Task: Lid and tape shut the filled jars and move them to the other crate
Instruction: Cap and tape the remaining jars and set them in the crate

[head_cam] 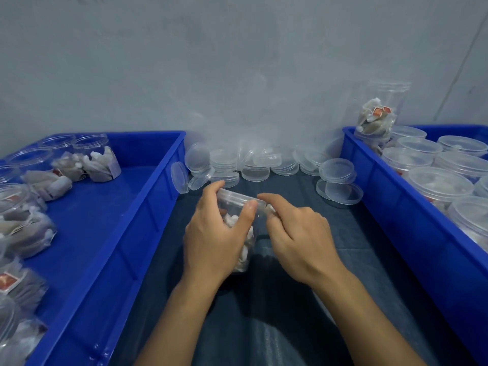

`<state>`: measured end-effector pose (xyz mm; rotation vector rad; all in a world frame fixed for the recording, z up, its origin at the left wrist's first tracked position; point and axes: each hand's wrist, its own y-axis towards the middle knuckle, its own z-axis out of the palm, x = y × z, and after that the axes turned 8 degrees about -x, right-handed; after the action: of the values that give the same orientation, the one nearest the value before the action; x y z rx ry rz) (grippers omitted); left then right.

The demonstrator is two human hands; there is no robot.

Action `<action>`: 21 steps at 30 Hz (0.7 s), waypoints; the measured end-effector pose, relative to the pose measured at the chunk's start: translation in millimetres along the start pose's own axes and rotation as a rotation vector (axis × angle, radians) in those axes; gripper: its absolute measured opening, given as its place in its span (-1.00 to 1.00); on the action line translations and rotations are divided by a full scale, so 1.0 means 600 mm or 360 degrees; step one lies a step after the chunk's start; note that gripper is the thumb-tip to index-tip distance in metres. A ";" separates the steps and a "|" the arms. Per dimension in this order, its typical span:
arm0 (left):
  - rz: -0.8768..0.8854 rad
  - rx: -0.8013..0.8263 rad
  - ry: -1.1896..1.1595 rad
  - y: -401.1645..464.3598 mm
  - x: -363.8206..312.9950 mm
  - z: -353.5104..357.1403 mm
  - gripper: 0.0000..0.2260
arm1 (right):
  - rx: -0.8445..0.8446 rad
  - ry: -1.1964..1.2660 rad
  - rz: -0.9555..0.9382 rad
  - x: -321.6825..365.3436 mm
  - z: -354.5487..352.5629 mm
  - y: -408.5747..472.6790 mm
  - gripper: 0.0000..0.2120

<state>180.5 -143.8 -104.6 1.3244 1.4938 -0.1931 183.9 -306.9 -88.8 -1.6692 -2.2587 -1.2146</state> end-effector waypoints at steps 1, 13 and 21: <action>-0.0035 0.0026 -0.0042 0.002 0.002 -0.001 -0.35 | 0.0043 0.0055 0.0006 0.001 -0.004 0.000 -0.47; -0.0224 0.0123 -0.0357 0.015 0.012 -0.011 -0.34 | 0.0029 0.0058 -0.0055 -0.026 -0.007 0.011 -0.61; -0.0314 0.0234 -0.0608 0.020 0.020 -0.009 -0.41 | 0.0029 -0.0014 -0.0034 -0.035 -0.004 0.014 -0.70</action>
<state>188.8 -128.3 -105.5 1.1727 1.2975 -0.6570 198.3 -323.7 -92.9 -1.6516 -2.2911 -1.1895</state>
